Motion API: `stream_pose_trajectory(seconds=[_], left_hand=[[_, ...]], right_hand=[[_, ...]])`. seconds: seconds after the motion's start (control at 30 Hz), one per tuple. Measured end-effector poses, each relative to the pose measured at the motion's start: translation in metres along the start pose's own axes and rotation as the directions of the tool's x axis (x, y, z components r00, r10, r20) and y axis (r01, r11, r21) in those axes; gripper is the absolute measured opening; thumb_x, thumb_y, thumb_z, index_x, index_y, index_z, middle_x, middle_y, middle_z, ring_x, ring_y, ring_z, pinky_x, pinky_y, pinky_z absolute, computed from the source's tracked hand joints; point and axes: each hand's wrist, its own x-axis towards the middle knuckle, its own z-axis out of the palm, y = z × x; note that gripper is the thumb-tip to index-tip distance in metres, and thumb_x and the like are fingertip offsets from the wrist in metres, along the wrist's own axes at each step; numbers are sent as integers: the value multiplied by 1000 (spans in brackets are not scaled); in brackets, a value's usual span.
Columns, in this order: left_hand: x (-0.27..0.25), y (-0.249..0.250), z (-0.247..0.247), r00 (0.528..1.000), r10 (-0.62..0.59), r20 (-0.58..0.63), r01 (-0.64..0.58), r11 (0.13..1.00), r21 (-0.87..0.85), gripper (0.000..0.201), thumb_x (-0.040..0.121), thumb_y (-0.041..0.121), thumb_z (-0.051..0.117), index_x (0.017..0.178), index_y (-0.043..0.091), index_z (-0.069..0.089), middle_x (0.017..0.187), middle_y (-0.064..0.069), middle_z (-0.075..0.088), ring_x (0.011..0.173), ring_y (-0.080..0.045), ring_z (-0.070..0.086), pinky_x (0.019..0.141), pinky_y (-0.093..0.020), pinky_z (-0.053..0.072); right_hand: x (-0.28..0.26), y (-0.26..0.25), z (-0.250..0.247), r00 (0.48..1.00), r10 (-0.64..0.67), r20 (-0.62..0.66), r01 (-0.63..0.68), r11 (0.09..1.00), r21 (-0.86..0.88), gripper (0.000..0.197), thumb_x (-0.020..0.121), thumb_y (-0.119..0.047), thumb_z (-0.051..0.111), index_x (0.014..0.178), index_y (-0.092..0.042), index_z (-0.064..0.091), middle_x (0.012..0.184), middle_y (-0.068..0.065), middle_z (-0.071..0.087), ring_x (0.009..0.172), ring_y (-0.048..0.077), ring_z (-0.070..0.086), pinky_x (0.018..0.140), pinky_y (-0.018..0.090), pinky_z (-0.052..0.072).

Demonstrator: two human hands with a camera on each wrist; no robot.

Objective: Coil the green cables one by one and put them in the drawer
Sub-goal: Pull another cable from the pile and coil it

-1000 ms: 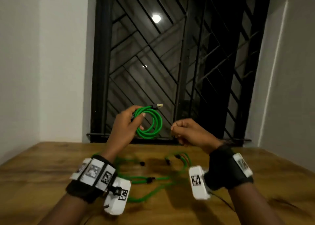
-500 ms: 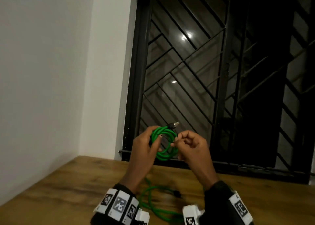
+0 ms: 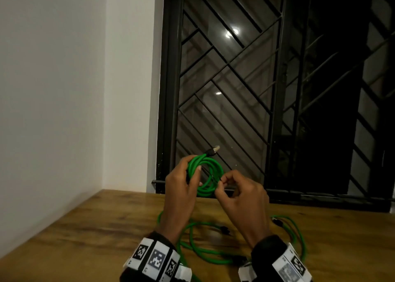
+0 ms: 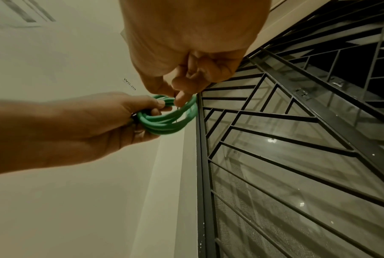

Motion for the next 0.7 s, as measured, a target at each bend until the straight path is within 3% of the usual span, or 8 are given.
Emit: stream_pose_trajectory(seconds=[0.07,0.17,0.27,0.37,0.53,0.63,0.7], left_hand=[[-3,0,4,999,20,35,-21,1000,5,20,98,10,58,116,17,62,91,5,68,75,-7,68,64,-18,54],[-6,-1,7,998,37,51,-38,999,22,22,98,10,59,118,16,63,96,6,69,85,-4,68,71,-23,57],[-8,1,7,993,20,115,-17,999,-28,29,98,11,59,126,17,54,102,5,69,92,-6,69,76,-24,57],[-10,6,9,986,-9,166,26,995,-99,34,97,14,60,122,27,40,99,5,67,91,-4,69,76,-24,57],[-12,6,10,976,-26,215,63,984,-167,34,96,39,56,117,23,34,96,-4,66,87,-17,70,72,-42,58],[-10,8,10,970,-18,244,61,983,-171,38,92,50,51,115,23,37,95,2,63,86,-15,68,70,-36,57],[-10,8,10,969,-2,246,48,982,-184,31,97,49,47,111,21,40,90,3,61,79,-12,64,63,-29,52]], right_hand=[[-2,-1,4,999,-39,17,39,999,-21,8,83,-35,66,80,-32,60,70,-20,63,56,-2,53,48,21,43],[-5,-2,8,997,-71,30,73,995,-75,11,83,-31,71,82,-32,60,68,-20,58,52,-4,42,48,14,31],[-8,-2,9,998,-57,-16,56,997,-50,10,85,-28,73,85,-30,64,65,-17,60,50,-2,44,45,18,36],[-8,0,10,998,-11,-68,11,1000,8,6,88,-30,72,87,-29,66,64,-13,64,47,1,48,43,25,41],[-7,3,10,994,7,-113,3,996,94,7,86,-22,75,85,-24,69,60,-20,55,45,-7,43,47,9,27],[-8,0,9,994,-1,-108,13,995,104,9,86,-37,62,84,-29,67,52,-20,42,41,-2,38,42,18,30],[-8,-2,9,996,-22,-91,29,996,80,12,86,-40,59,85,-30,66,50,-23,36,40,-3,35,42,19,29]])
